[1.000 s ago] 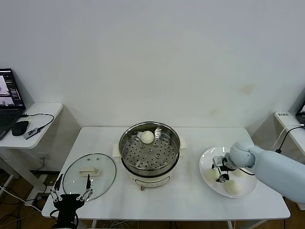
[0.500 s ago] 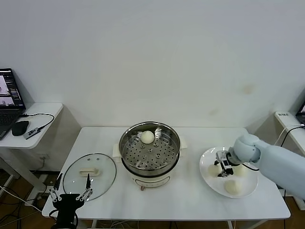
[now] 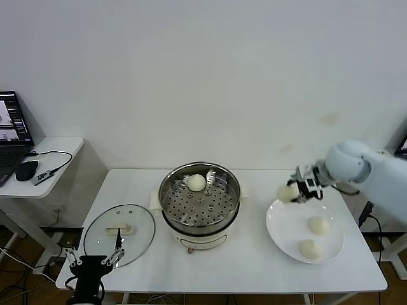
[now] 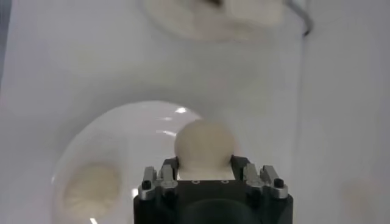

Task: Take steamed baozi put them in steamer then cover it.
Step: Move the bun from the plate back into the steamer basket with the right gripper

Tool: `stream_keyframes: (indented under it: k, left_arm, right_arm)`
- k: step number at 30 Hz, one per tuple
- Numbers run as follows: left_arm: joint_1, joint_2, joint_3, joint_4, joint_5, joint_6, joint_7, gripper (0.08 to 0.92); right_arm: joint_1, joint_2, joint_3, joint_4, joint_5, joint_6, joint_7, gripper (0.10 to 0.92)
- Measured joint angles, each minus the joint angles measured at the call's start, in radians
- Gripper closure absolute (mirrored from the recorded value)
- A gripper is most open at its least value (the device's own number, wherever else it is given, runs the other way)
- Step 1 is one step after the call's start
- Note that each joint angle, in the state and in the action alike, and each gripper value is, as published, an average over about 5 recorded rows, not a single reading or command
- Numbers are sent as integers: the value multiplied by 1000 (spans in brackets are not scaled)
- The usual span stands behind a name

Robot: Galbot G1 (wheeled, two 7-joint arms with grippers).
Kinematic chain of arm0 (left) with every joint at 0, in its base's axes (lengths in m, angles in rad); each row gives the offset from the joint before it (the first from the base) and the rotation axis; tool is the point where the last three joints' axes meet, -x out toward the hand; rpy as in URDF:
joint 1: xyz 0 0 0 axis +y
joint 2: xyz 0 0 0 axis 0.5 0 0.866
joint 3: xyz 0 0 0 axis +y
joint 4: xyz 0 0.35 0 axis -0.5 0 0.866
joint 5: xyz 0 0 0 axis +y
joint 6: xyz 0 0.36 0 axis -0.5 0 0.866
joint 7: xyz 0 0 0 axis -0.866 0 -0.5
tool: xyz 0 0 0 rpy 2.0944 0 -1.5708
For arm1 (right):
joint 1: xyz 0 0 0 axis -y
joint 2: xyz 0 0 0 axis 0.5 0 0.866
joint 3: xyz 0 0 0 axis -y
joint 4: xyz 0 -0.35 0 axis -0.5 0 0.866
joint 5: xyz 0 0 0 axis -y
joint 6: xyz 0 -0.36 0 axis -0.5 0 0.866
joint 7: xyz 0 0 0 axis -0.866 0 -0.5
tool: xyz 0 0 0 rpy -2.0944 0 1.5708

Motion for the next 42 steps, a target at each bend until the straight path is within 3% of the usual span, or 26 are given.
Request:
stream_keyframes:
  k: [10, 23, 42]
  left_arm:
    - [-6, -5, -9, 0, -2, 0, 2, 177]
    - [-12, -16, -34, 5, -7, 1, 3, 177]
    - [-7, -24, -57, 0, -11, -1, 4, 177]
  right_arm:
    - [179, 123, -106, 47, 169, -91, 61, 461]
    - [191, 409, -152, -8, 350, -215, 179, 459]
    - [41, 697, -149, -183, 386, -321, 310, 457]
